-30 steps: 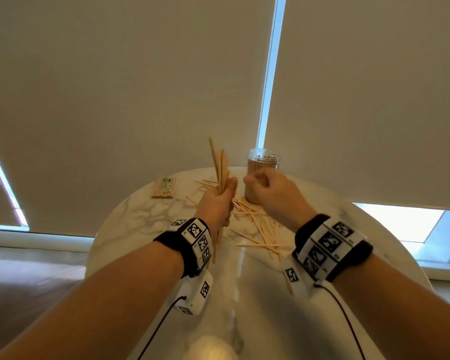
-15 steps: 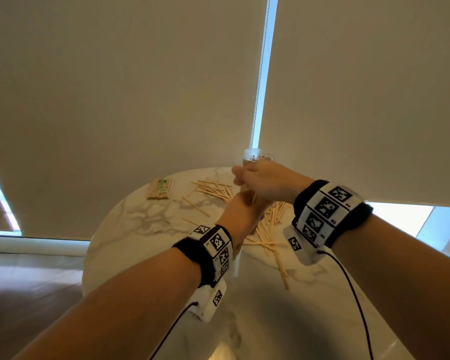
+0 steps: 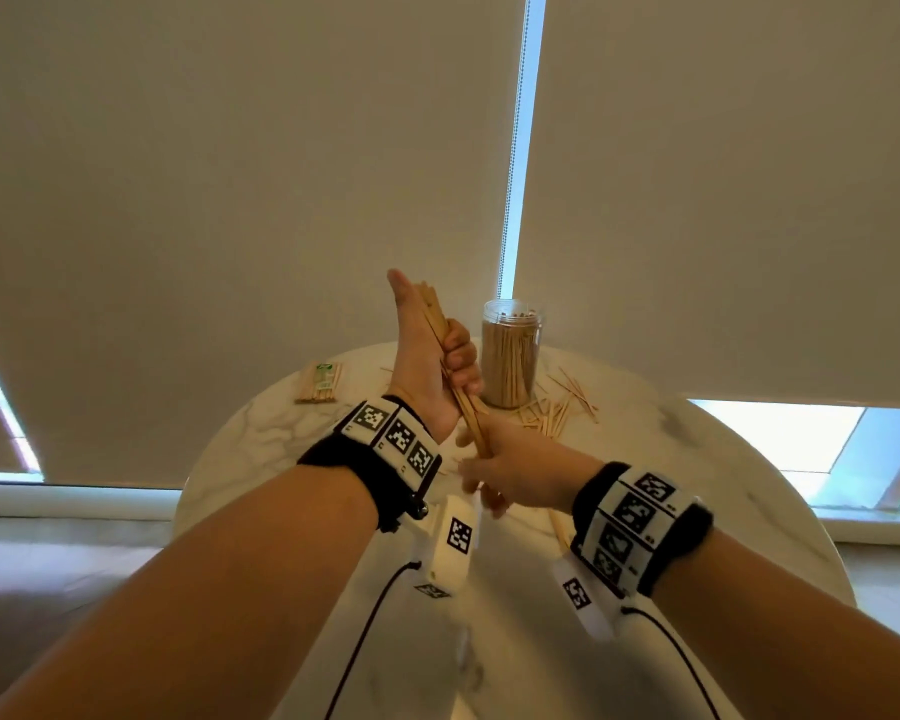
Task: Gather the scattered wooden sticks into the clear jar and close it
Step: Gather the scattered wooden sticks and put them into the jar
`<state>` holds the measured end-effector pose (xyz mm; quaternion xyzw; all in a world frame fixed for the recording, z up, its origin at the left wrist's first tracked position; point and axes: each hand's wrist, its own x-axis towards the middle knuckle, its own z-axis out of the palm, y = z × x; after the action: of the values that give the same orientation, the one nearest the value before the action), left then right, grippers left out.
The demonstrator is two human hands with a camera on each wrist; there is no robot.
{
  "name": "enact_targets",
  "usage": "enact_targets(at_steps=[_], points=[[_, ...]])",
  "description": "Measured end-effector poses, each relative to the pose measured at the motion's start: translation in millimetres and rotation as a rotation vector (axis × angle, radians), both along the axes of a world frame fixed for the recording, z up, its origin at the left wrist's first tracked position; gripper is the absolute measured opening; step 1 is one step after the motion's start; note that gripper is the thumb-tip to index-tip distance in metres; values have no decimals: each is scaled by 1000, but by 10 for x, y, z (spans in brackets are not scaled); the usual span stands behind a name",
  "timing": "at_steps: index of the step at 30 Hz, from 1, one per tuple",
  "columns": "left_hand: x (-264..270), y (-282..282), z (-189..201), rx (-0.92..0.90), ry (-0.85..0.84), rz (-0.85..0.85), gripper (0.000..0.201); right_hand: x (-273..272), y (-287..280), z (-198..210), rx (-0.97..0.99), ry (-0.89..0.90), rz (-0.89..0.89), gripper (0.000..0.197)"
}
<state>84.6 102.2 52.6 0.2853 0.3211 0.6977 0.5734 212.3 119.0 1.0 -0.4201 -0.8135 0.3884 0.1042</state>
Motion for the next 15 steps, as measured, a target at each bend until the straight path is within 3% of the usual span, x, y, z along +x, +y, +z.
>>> enact_targets(at_steps=[3,5,9,13,15], points=[[60,-11,-25,-29,-18,7,77,-71,11,29,-62,262,-90,31],[70,-10,-43,-41,-36,20,73,-89,7,94,-31,335,-96,27],[103,-21,-85,-42,-17,15,60,-34,-37,168,125,234,-32,5],[98,-33,-132,-49,-69,49,32,43,31,113,278,76,-115,28],[53,-19,-153,-52,-57,68,28,97,68,91,329,11,-127,33]])
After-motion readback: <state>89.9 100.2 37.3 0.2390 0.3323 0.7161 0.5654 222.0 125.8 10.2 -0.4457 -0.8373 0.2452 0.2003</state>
